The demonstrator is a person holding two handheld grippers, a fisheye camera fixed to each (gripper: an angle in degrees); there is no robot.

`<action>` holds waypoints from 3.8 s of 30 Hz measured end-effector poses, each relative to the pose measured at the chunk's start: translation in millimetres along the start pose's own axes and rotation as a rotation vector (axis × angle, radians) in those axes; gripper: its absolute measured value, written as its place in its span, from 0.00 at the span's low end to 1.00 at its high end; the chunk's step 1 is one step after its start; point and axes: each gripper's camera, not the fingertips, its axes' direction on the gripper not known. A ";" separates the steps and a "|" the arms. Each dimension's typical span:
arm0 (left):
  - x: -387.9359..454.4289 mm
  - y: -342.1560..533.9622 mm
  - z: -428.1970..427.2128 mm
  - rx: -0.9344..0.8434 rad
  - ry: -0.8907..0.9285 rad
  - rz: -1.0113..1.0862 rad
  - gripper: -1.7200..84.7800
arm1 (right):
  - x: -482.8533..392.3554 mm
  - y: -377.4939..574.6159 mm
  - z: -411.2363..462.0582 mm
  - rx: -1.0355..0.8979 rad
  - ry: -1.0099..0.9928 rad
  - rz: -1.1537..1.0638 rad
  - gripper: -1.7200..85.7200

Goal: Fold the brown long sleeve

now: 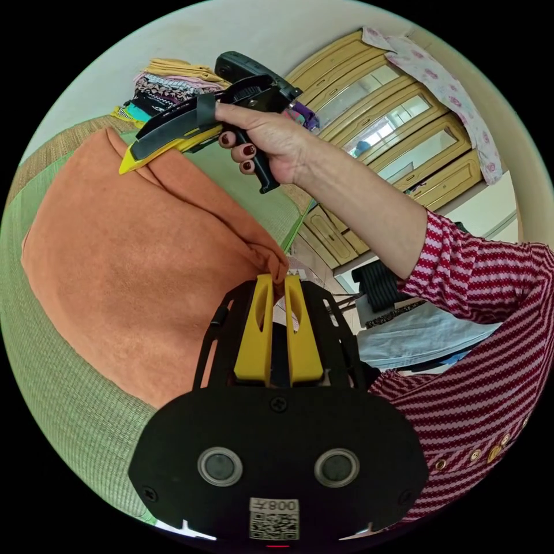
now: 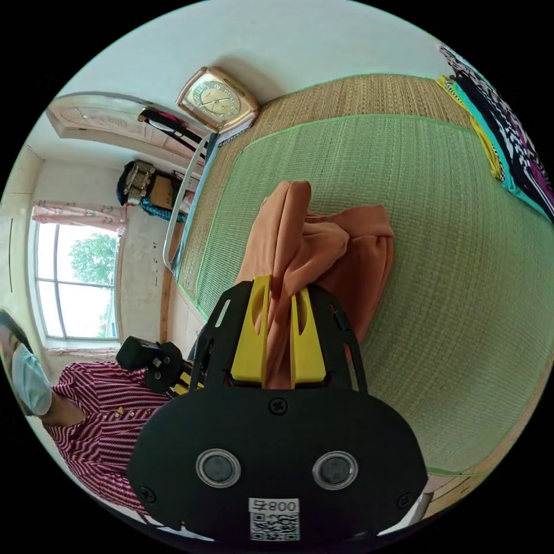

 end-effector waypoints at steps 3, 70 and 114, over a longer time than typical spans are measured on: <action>-7.4 0.8 2.5 0.003 -0.012 0.019 0.06 | -14.1 1.0 -23.6 0.028 -0.023 -0.052 0.09; -104.9 96.2 -62.9 -0.122 -0.254 -0.325 0.02 | -222.0 209.7 103.8 -0.102 0.459 -0.108 0.02; -70.6 175.0 -346.2 0.363 0.139 -0.745 0.16 | -84.9 192.5 -113.0 0.163 -0.273 0.287 0.20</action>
